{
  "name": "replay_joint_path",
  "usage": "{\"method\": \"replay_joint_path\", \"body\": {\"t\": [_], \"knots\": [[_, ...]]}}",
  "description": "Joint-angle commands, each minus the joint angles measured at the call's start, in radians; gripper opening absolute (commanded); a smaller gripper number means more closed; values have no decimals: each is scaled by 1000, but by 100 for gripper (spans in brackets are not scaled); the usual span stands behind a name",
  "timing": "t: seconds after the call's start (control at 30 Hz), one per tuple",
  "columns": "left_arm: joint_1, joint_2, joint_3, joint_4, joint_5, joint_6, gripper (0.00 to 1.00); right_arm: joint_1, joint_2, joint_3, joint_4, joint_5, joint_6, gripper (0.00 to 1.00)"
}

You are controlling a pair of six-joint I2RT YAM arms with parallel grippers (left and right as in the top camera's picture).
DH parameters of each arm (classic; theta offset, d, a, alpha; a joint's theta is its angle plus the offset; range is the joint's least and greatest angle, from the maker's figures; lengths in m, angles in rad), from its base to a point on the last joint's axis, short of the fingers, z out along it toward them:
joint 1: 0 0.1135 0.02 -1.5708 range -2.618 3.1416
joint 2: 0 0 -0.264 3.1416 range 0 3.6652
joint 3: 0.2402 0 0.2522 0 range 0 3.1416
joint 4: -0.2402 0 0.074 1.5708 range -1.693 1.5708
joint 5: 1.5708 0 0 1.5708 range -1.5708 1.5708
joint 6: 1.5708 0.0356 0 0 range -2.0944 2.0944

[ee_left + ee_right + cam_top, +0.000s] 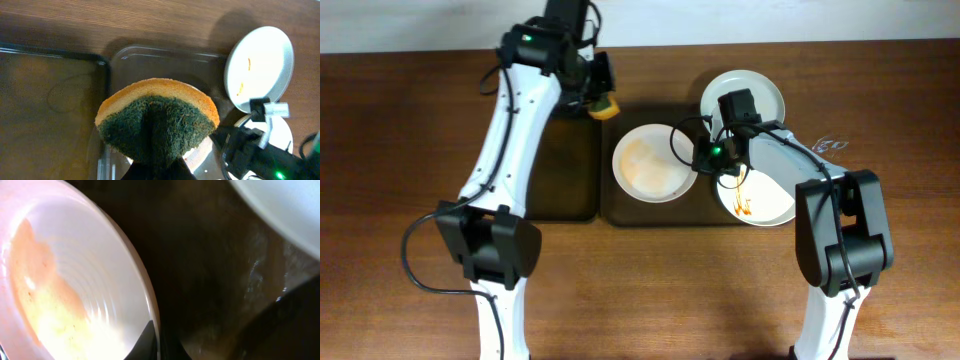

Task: Clean dirty plates on tray and stack at the side
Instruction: 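Lift the cleaned plate with the right gripper and set it at the right side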

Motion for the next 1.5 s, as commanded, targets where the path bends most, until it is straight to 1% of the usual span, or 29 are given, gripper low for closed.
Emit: {"method": "replay_joint_path", "body": {"t": [0.0, 0.07, 0.2, 0.3, 0.4, 0.43, 0.53, 0.63, 0.73, 0.93, 1.0, 1.07, 1.1, 1.17, 1.27, 1.33, 1.4, 1.43, 1.47], "knots": [[58, -2, 5, -10, 0, 19, 0, 5, -47, 34, -82, 19, -63, 4], [82, -2, 5, -1, -1, 19, 0, 13, -103, 74, -161, 90, -65, 4], [108, -2, 5, 25, -4, 19, 0, 77, -206, 155, -286, 339, -92, 4], [108, -2, 5, 28, -4, 19, 0, 183, -265, 184, -350, 660, -91, 4], [108, -2, 5, 28, -4, 19, 0, 292, -269, 184, -377, 928, -80, 4], [108, -2, 5, 29, -4, 19, 0, 343, -269, 184, -375, 999, -80, 4], [108, -2, 5, 39, -4, 19, 0, 426, -269, 185, -370, 1152, -79, 4], [109, -2, 5, 58, -3, 19, 0, 490, -269, 185, -365, 1374, -80, 4], [109, -2, 5, 70, -4, 10, 0, 529, -269, 185, -359, 1547, -80, 4], [107, -2, 5, 77, 0, -55, 0, 619, -269, 185, -305, 1796, -80, 4], [98, -2, 5, 79, 0, -64, 0, 624, -269, 184, -314, 1770, -79, 4], [76, 0, 5, 90, -1, -64, 0, 596, -274, 184, -340, 1591, -77, 4], [60, 0, 3, 97, -5, -64, 0, 563, -290, 185, -381, 1468, -18, 4], [36, 0, 3, 100, -25, -64, 0, 479, -341, 185, -451, 1289, 61, 4], [-2, 0, -3, 130, -30, -72, 0, 232, -477, 185, -491, 938, 54, 4], [-19, 3, -8, 148, -30, -72, 0, 14, -544, 185, -500, 685, 48, 4], [-33, 8, -8, 156, -31, -89, 0, -240, -557, 183, -510, 463, 41, 4], [-39, 17, -8, 164, -30, -108, 0, -348, -549, 175, -511, 403, 23, 4], [-51, 33, -8, 170, -29, -121, 0, -484, -533, 153, -510, 377, 22, 4]]}}
